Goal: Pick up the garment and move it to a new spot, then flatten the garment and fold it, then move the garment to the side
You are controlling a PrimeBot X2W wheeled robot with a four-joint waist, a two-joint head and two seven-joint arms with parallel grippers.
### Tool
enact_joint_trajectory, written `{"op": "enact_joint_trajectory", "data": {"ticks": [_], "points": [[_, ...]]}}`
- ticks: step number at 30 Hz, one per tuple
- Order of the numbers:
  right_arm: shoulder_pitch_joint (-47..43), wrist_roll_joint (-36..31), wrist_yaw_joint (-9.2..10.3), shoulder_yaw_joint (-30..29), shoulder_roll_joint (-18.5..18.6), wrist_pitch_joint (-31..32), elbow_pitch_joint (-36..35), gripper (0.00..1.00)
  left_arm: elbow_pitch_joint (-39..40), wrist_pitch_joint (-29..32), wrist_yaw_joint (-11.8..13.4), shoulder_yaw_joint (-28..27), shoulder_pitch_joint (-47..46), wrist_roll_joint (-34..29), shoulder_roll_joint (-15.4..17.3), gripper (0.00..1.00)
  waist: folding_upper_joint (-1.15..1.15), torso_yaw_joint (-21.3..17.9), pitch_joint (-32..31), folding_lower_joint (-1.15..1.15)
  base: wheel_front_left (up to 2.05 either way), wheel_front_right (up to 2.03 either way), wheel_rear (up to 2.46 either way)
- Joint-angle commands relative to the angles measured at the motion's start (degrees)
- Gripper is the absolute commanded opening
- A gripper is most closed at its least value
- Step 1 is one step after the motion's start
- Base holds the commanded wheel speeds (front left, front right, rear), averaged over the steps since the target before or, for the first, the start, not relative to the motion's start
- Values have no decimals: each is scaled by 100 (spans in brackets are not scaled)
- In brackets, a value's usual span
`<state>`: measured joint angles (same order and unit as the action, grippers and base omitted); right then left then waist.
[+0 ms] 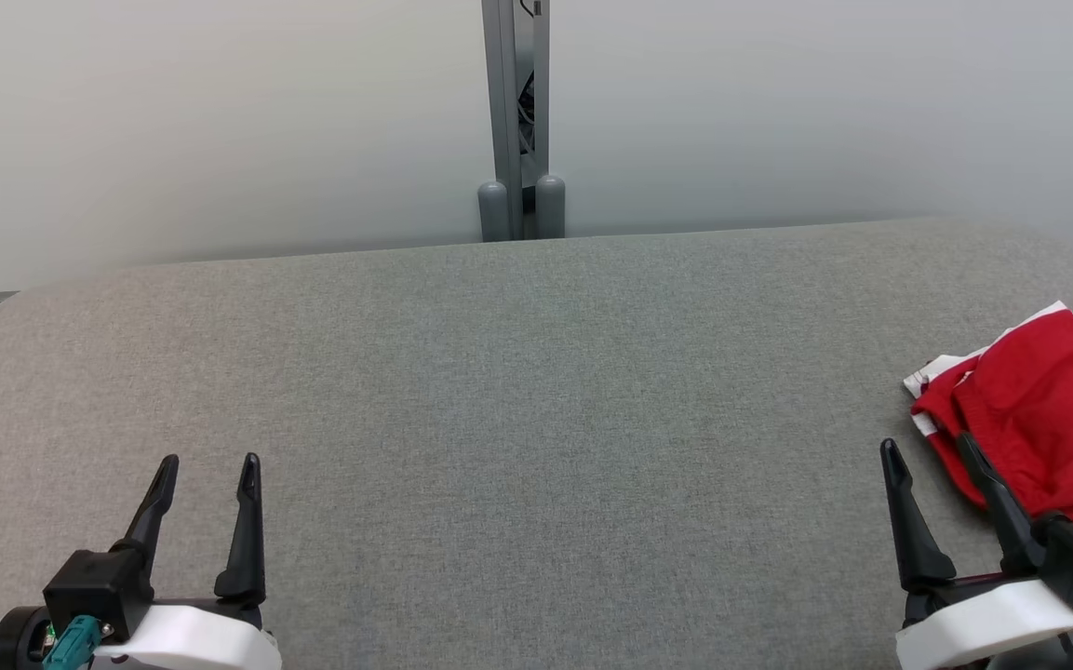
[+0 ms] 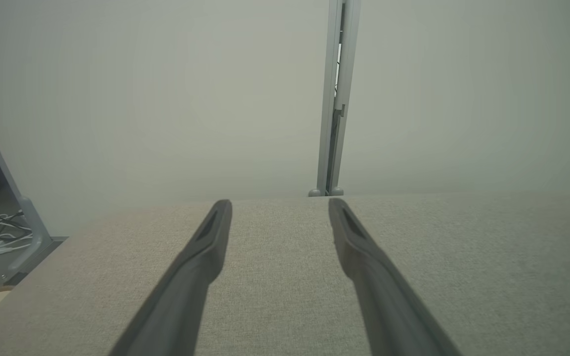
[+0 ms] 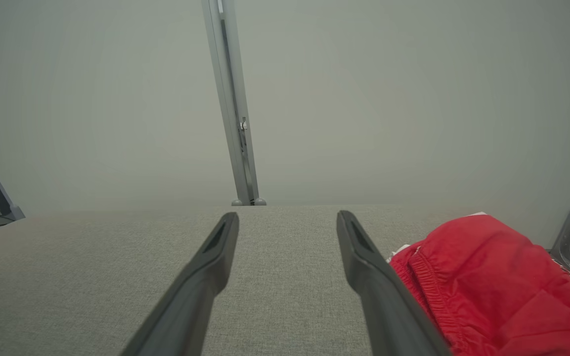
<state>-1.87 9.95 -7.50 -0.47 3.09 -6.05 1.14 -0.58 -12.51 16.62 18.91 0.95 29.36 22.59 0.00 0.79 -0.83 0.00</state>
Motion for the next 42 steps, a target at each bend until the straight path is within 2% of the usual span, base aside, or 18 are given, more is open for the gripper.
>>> {"op": "enact_joint_trajectory", "data": {"ticks": [1, 40, 41, 42], "points": [[-100, -16, 2, -25, -2, 15, -7, 100, 5, 27, -33, -1, 49, 42, 43, 100, 0, 3, -7, 0, 0, 0, 0], [-2, 59, 2, -34, -6, 21, 4, 100, -258, 43, -83, 132, -260, 129, 35, 100, 0, 42, 1, 0, 0, 0, 0], [12, 68, 0, -31, -23, 19, -2, 0, -232, 67, -90, 133, -148, 139, -3, 0, 0, 41, 1, 0, 0, 0, 0], [-8, 64, -1, -32, -41, 22, 43, 0, -280, 73, -88, 154, -110, 135, -35, 0, 0, 40, 1, 0, 0, 0, 0]]}}
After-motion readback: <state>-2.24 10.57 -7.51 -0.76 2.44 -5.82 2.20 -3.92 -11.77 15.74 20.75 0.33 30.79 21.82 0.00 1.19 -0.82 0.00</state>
